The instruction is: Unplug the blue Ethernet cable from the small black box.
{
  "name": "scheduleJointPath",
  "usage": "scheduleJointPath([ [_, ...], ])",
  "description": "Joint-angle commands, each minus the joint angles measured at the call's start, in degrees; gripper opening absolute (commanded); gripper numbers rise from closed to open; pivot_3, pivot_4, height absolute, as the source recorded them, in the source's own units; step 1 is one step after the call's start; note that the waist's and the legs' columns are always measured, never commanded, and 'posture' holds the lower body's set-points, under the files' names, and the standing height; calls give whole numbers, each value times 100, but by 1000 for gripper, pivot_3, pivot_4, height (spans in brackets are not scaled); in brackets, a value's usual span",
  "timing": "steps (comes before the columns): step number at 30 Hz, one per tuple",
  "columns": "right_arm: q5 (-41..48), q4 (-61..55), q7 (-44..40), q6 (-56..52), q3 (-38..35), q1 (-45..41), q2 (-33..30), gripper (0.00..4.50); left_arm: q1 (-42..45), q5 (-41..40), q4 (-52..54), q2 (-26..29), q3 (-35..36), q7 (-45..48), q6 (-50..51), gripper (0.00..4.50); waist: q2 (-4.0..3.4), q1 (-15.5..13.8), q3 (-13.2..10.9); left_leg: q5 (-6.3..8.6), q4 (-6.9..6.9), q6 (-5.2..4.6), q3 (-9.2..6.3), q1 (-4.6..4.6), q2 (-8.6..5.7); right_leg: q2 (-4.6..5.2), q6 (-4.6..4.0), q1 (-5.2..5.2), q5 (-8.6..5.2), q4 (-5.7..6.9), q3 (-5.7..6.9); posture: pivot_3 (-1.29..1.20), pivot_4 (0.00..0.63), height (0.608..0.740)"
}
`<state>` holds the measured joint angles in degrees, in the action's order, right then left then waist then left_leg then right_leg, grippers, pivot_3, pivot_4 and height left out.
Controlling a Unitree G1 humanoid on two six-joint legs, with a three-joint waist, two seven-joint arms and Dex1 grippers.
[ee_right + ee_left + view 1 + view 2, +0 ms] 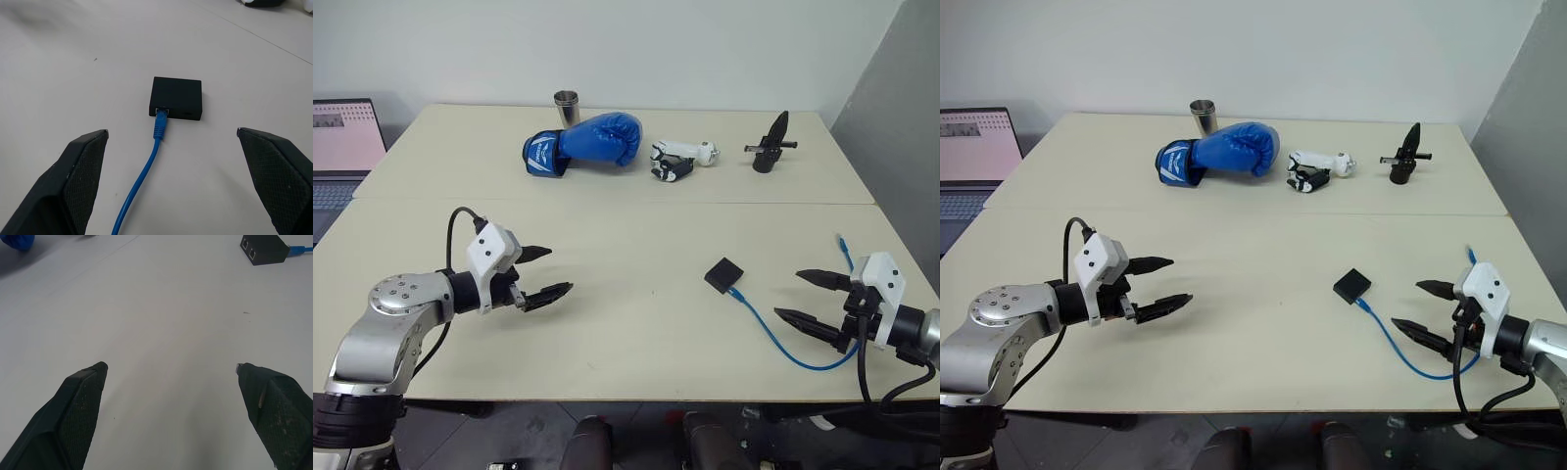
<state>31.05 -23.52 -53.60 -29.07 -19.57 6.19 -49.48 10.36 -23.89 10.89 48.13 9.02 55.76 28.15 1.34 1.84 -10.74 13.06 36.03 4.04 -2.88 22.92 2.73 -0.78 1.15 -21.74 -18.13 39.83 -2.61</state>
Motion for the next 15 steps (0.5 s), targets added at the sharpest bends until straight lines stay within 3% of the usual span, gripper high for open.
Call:
scheduleJointPath([
  [1, 120, -159, 12, -56, -188, -73, -88, 4473, 102, -89, 168, 63, 92, 0, 31, 4500, 0, -2, 0, 0, 0, 0, 0, 0, 0, 0, 0, 0, 0, 0, 0, 0, 150, 740],
  [15, 68, -291, 51, -167, -179, -63, -84, 4473, 145, 6, 254, 75, -56, -54, 149, 4500, 0, -4, 0, 0, 0, 0, 0, 0, 0, 0, 0, 0, 0, 1, 0, 0, 150, 740],
])
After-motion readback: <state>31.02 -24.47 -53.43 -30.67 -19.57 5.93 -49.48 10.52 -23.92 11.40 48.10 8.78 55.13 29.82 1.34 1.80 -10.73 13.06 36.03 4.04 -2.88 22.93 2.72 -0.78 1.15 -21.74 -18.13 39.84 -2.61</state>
